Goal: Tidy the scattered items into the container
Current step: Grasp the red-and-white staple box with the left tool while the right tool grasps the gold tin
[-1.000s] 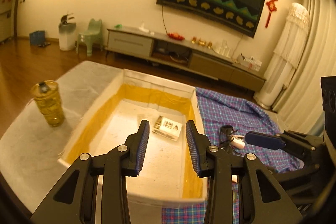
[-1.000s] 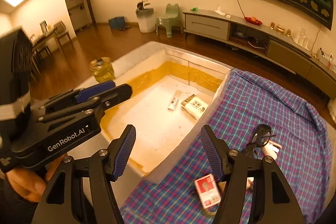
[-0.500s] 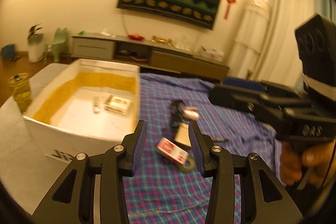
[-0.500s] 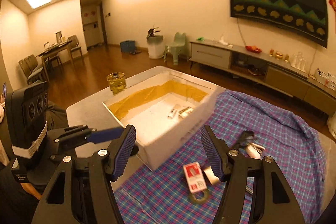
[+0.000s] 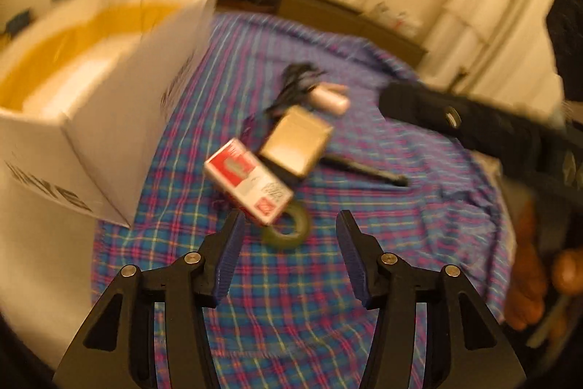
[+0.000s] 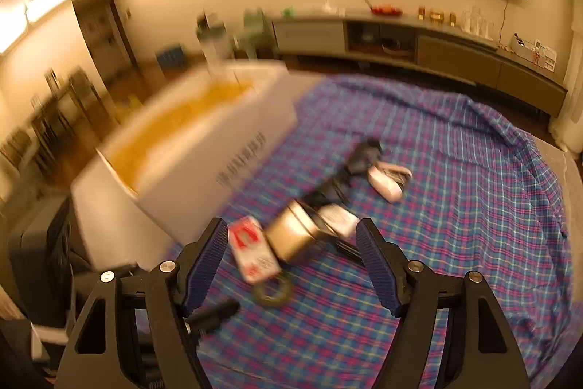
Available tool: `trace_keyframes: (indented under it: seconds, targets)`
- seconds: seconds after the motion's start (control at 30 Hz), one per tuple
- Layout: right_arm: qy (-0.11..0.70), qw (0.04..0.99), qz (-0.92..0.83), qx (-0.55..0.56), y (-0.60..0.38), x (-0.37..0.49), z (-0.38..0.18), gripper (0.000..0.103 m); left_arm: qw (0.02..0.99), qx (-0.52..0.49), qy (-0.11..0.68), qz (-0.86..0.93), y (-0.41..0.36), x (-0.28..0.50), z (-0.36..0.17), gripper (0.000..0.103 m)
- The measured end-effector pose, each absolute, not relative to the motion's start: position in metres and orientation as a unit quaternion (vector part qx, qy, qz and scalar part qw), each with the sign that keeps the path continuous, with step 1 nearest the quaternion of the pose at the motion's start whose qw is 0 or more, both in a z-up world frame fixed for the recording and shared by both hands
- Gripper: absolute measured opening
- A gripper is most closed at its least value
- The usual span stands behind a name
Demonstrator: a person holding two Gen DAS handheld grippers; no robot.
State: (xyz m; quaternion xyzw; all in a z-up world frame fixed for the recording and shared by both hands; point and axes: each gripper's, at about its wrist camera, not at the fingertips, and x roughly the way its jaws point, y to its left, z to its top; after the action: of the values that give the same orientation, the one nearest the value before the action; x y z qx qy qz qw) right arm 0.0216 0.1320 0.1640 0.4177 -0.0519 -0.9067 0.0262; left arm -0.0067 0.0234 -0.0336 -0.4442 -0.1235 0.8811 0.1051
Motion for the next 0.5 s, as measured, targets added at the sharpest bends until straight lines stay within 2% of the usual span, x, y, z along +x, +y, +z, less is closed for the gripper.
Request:
trace_keyframes:
  seconds: [0.3,0.5]
  targets:
    - [0.069,0.064,-0.862,0.498,0.110,-0.038,0.104,0.074,0.076,-0.453,-0.132,0.878,0.012,-0.039,-0.061,0.055]
    - [0.093,0.081,-0.847,0.518,0.115,-0.053,0.089,0.074,0.071,-0.465,-0.146,0.870,0.007,-0.049,-0.080,0.059]
